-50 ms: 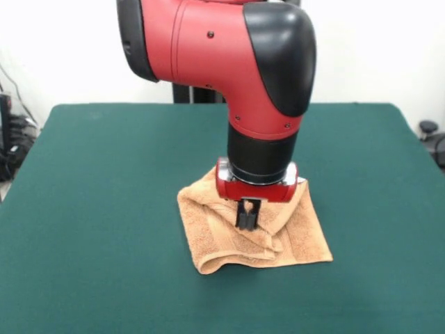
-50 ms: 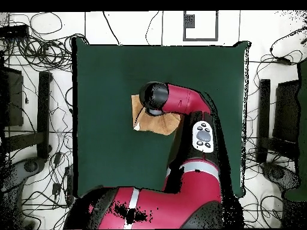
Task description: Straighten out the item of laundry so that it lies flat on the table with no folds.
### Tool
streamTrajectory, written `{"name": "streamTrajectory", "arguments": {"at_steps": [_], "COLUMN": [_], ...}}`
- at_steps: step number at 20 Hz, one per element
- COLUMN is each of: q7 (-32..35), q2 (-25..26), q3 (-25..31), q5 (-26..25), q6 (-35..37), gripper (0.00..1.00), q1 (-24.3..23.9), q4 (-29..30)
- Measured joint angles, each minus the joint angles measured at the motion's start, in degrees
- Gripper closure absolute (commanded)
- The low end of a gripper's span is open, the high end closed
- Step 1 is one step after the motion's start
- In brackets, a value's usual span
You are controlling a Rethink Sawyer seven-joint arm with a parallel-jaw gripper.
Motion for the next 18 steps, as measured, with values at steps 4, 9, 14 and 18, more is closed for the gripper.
{"name": "streamTrajectory", "arguments": {"at_steps": [4,9,14,18], "q7": [0.0,0.0,0.0,0.0], "q2": [0.0,-0.1,-0.1,-0.1], "q3": [-1.1,-1.8,-2.3,-2.3], "q5": [0.0,-0.1,-0.1,-0.1], "q6": [0.0,0.0,0.0,0.0], "gripper": [0.00,0.00,0.00,0.00], "q1": [0.1,0.3,0.7,0.8], "q4": [0.0,0.0,0.0,0.0]}}
